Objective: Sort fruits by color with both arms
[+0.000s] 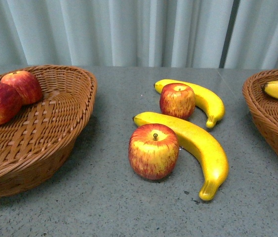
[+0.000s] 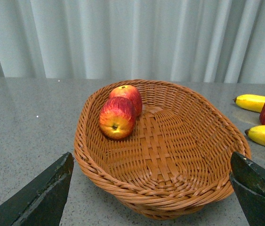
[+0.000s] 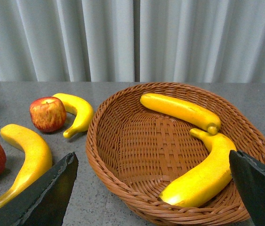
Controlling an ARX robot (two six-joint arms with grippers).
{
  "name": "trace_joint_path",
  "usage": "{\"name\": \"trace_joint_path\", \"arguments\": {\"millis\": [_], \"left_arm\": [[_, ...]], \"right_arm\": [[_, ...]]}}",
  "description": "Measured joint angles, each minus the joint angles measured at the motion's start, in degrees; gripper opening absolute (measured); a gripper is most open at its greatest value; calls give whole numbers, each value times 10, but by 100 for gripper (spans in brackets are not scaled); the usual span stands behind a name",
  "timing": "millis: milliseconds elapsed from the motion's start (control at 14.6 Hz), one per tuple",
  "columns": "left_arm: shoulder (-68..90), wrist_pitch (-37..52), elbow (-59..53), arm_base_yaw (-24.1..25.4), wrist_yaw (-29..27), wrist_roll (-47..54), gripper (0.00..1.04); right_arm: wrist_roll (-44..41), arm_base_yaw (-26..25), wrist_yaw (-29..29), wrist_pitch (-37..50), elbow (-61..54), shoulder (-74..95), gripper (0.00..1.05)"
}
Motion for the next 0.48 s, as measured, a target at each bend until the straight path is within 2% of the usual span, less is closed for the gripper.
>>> {"name": "trace_joint_path", "arguments": {"millis": [478], "left_arm": [[0, 0, 0, 0, 0, 0, 98]], "right_arm": [[0, 0, 0, 0, 0, 0, 98]]}}
